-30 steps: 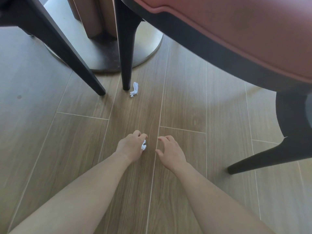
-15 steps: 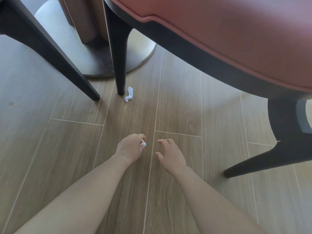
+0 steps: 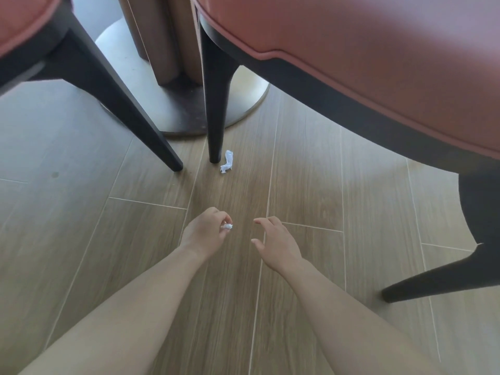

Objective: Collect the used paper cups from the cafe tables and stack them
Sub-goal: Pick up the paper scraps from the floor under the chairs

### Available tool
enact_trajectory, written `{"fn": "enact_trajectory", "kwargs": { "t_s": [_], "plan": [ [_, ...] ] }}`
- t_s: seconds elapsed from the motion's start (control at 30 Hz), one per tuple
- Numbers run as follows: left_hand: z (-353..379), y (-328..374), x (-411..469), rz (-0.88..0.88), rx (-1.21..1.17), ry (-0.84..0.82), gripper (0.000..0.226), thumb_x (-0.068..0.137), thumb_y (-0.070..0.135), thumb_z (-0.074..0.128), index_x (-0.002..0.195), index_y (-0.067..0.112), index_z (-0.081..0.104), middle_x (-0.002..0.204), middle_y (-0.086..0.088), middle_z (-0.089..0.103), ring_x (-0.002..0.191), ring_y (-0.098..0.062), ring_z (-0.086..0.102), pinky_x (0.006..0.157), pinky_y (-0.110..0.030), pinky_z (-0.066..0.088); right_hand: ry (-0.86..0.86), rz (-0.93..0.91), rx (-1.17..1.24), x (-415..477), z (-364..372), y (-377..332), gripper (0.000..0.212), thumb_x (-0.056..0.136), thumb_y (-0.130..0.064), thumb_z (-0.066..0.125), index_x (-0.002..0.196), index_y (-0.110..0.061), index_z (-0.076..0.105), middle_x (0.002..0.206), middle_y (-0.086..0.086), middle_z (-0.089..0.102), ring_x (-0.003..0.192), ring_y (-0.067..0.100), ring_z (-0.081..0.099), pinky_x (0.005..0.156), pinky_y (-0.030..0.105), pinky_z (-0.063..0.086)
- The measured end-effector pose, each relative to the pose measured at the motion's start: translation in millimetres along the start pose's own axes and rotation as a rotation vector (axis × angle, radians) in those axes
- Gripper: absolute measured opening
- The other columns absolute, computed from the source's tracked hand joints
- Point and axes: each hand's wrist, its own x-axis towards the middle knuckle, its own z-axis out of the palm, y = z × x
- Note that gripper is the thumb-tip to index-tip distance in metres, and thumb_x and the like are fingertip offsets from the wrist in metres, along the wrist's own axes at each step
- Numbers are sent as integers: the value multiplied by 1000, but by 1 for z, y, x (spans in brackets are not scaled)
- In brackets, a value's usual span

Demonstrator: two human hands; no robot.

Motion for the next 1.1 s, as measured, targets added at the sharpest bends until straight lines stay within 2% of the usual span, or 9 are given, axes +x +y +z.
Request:
{"fn": "enact_trajectory", "kwargs": {
  "t_s": [0.4,0.53,0.63,0.73,0.8,0.87,0.97,1.03,1.1],
  "plan": [
    [-42,-32,31,-6,63,20,11,91,23,54,99,22,61,99,5,62,84,-14,59,70,-29,47,-27,-109,-114,76,-8,-41,48,89,-28,55,133,-21,38,135,0,38,120,20,43,91,36,45],
    [-50,-52,34,-50,52,49,12,91,28,53,99,24,61,96,8,61,81,-12,56,67,-27,42,-118,-142,-245,109,-11,-56,57,85,-27,60,136,-22,33,144,1,25,126,24,37,95,43,45],
    [-55,-63,32,-99,10,86,10,91,30,52,96,26,60,95,10,59,84,-12,55,68,-28,42,-141,-156,-283,129,-11,-69,64,83,-22,62,138,-22,30,149,1,15,127,26,34,94,42,45],
    [-52,-68,26,-106,-12,56,9,91,29,52,96,28,60,95,13,56,85,-9,53,70,-26,42,-151,-155,-309,141,-8,-75,68,83,-19,60,140,-23,24,153,-1,4,134,25,24,93,40,44],
    [-49,-69,22,-90,-15,41,9,91,29,52,96,28,59,94,14,55,85,-8,52,72,-26,43,-191,-171,-346,148,-6,-74,73,83,-21,60,143,-24,18,155,-2,0,139,22,17,98,40,42],
    [-48,-70,20,-82,-22,38,9,90,29,52,96,29,59,95,14,56,85,-8,53,74,-28,46,-254,-187,-379,150,-7,-69,78,83,-22,61,145,-25,13,156,-2,2,141,20,14,104,41,39],
    [-49,-73,19,-88,-31,31,10,90,28,52,97,28,60,99,13,58,87,-9,55,74,-28,47,-297,-224,-437,142,-8,-57,78,82,-24,62,145,-24,15,155,-6,10,140,15,15,103,39,40],
    [-47,-76,21,-106,-37,29,9,90,28,52,96,27,60,99,12,59,86,-9,56,73,-28,47,-257,-259,-461,127,-4,-51,71,84,-23,58,143,-25,20,151,-7,19,138,14,20,97,37,44],
    [-46,-79,21,-109,-20,16,8,90,27,53,95,28,60,98,11,58,85,-10,56,73,-29,48,-193,-309,-442,112,3,-46,60,84,-20,53,139,-26,29,142,-6,33,130,16,32,85,33,49]
  ]
}}
